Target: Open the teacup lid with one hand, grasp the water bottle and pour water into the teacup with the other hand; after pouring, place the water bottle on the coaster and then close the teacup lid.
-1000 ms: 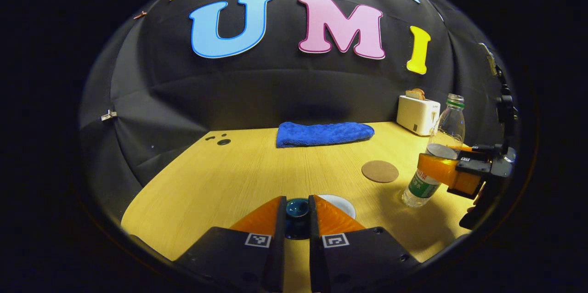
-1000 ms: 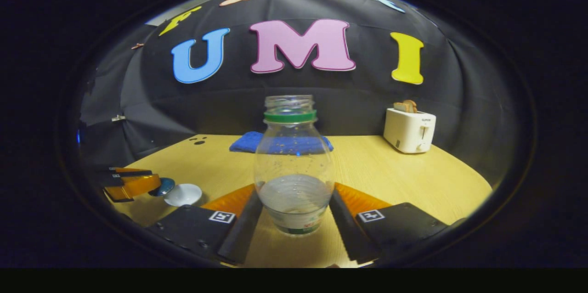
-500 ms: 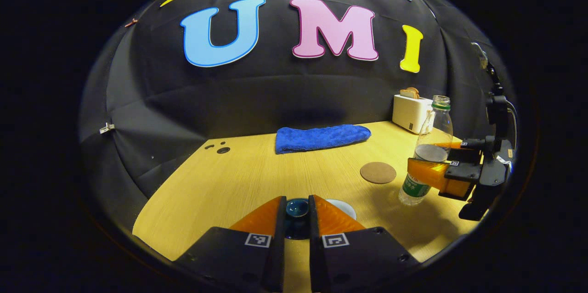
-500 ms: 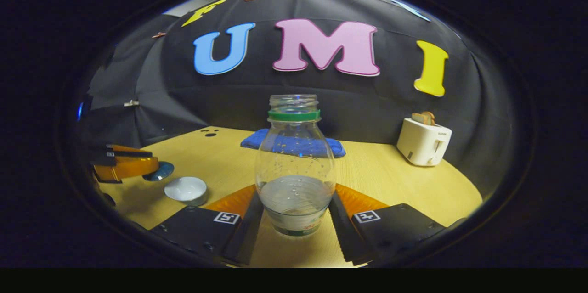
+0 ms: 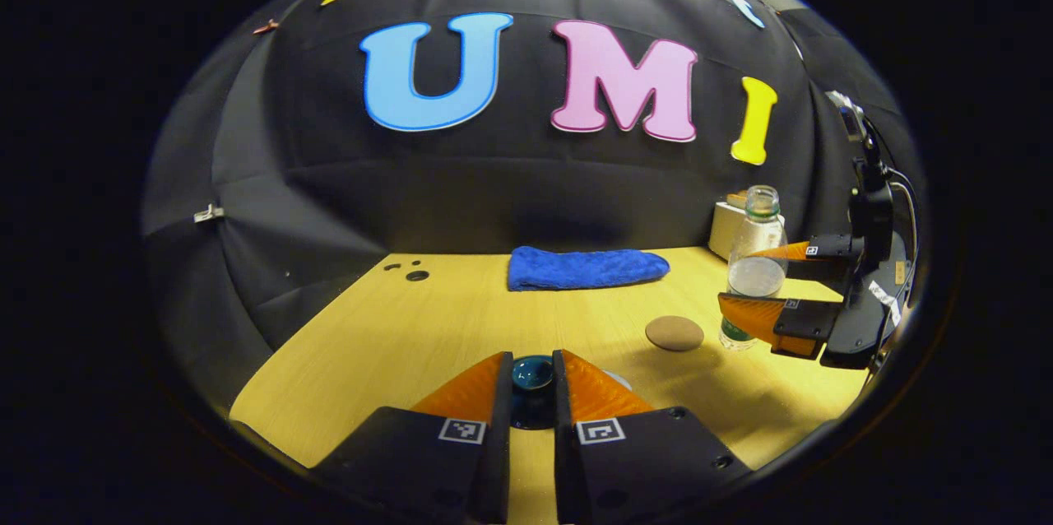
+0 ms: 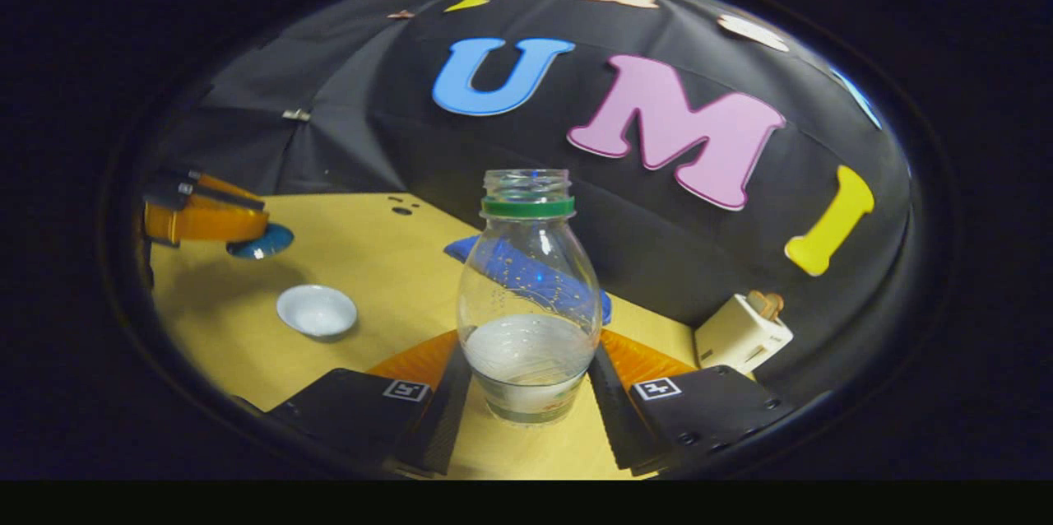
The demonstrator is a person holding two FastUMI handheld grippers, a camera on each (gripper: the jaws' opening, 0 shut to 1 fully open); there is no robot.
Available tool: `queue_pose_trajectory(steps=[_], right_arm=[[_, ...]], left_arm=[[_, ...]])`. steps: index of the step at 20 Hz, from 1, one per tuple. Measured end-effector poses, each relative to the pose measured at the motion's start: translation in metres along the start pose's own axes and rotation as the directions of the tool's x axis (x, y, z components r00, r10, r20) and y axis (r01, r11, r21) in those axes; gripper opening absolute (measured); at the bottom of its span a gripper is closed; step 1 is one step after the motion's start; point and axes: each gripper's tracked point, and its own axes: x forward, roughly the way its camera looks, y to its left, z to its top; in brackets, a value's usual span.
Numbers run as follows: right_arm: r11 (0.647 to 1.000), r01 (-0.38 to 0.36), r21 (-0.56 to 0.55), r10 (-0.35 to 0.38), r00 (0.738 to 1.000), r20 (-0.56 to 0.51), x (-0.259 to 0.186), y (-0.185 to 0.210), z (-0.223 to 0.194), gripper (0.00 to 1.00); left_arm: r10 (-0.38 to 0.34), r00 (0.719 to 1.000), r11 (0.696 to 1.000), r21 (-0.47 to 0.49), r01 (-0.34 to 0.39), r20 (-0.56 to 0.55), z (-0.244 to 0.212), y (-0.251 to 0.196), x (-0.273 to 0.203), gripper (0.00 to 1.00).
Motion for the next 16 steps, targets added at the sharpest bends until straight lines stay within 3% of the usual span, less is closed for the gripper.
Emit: queue_pose_trajectory(steps=[2, 3, 6, 8, 11, 16], right_arm=[[0.996, -0.013, -0.094, 0.011, 1.000, -0.019, 0.002, 0.003, -0.005, 0.70], [0.990, -0.020, -0.139, 0.016, 0.999, -0.031, 0.002, 0.005, -0.007, 0.75], [0.962, -0.025, -0.273, 0.011, 0.998, -0.055, 0.005, 0.006, -0.014, 0.75], [0.939, -0.041, -0.343, 0.019, 0.998, -0.067, 0.010, 0.013, -0.012, 0.75], [0.911, -0.081, -0.404, 0.057, 0.996, -0.070, 0.016, 0.031, -0.010, 0.74], [0.855, -0.158, -0.493, 0.132, 0.987, -0.089, 0.023, 0.067, -0.014, 0.75]], left_arm=[[0.028, 1.000, 1.000, -0.012, -0.028, 0.011, 0.000, 0.015, -0.010, 0.26], [0.042, 0.999, 0.999, -0.021, -0.041, 0.017, 0.000, 0.023, -0.014, 0.26], [0.068, 0.998, 0.997, -0.043, -0.068, 0.015, -0.006, 0.042, -0.025, 0.29], [0.092, 0.996, 0.995, -0.029, -0.092, 0.015, -0.012, 0.053, -0.031, 0.26], [0.105, 0.994, 0.994, -0.032, -0.105, 0.005, -0.017, 0.061, -0.039, 0.29], [0.097, 0.995, 0.994, -0.045, -0.097, -0.004, -0.022, 0.066, -0.040, 0.26]])
